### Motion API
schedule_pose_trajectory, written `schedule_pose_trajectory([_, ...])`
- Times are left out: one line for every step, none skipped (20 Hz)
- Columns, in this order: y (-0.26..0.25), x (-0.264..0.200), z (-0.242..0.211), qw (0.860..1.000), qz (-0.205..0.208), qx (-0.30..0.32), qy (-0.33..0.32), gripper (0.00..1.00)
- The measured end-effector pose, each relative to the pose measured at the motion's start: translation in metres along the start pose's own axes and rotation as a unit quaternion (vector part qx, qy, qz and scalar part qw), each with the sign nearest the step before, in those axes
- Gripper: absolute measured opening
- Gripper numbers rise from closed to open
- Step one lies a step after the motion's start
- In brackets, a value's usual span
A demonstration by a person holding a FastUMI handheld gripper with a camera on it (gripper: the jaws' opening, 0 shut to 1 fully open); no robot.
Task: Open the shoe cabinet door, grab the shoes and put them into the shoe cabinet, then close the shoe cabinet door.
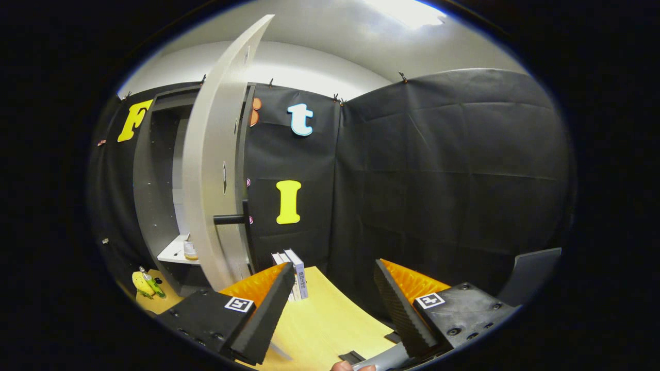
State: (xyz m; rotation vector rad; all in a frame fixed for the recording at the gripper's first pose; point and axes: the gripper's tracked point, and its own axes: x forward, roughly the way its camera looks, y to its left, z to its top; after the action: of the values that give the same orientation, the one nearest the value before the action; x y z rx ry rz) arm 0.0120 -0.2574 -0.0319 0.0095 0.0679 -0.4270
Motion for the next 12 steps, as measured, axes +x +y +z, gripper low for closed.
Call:
schedule_pose_trajectory([0.009,0.002,0.001,1.000,0.012,0.011,0.002,0.98])
schedule_pose_trajectory([0.014,0.003,-0.001,1.000,0.016,0.015,0.006,0.98])
schedule_pose_trajectory([0.015,-0.001,0.000,1.000,0.017,0.014,-0.001,0.97])
schedule_pose_trajectory([0.016,0.002,0.000,1.000,0.018,0.013,-0.002,0.96])
schedule_pose_trajectory([0.020,-0.001,-0.001,1.000,0.021,0.016,0.003,0.94])
schedule_pose_trajectory([0.026,-0.005,-0.001,1.000,0.025,0.019,0.005,0.95])
schedule_pose_trajectory([0.034,-0.009,-0.004,0.999,0.030,0.017,0.008,0.97])
schedule_pose_trajectory([0.041,-0.014,-0.002,0.999,0.037,0.017,0.005,0.97])
schedule_pose_trajectory([0.051,-0.018,-0.003,0.999,0.045,0.016,0.006,0.97])
schedule_pose_trajectory([0.061,-0.024,-0.004,0.998,0.054,0.019,0.006,0.97])
schedule_pose_trajectory([0.071,-0.029,-0.004,0.998,0.063,0.021,0.008,0.97])
schedule_pose_trajectory([0.083,-0.033,-0.005,0.997,0.074,0.024,0.006,0.97])
